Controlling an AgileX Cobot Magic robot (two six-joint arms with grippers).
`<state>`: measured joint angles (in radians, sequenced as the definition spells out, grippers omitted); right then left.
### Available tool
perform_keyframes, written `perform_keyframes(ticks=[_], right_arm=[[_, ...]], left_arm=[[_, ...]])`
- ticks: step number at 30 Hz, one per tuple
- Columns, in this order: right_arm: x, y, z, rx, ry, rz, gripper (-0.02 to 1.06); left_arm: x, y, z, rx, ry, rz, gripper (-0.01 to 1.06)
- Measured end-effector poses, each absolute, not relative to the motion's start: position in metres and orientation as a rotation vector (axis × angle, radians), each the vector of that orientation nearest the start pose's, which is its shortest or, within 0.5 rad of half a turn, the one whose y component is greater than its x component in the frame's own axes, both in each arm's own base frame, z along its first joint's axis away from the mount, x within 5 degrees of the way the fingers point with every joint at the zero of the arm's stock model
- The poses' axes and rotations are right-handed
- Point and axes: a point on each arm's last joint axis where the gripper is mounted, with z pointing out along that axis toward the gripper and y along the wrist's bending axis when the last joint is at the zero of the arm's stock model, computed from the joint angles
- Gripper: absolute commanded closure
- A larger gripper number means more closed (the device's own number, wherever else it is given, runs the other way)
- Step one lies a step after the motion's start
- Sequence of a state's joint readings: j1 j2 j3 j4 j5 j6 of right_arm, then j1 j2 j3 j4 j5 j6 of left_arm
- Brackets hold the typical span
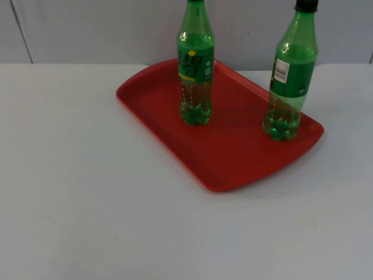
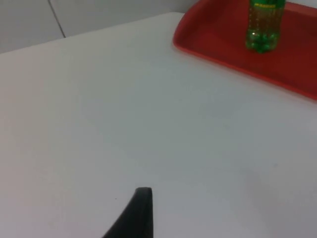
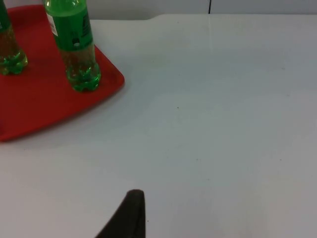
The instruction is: Place the bottle upright on the tray.
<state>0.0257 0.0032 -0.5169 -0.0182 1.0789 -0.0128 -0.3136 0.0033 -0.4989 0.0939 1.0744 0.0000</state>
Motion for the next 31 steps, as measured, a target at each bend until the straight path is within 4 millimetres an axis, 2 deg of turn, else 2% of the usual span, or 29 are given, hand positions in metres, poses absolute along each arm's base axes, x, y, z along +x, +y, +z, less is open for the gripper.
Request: perform_keyframes(ticks=[31], right_arm=[[-0.0071,-0.0016,0.2805,-0.038,2.048,-0.014,-0.01]], left_arm=[[-0.0051,0.0074,0.2762,-0.017,2.061,0.120,0.00]])
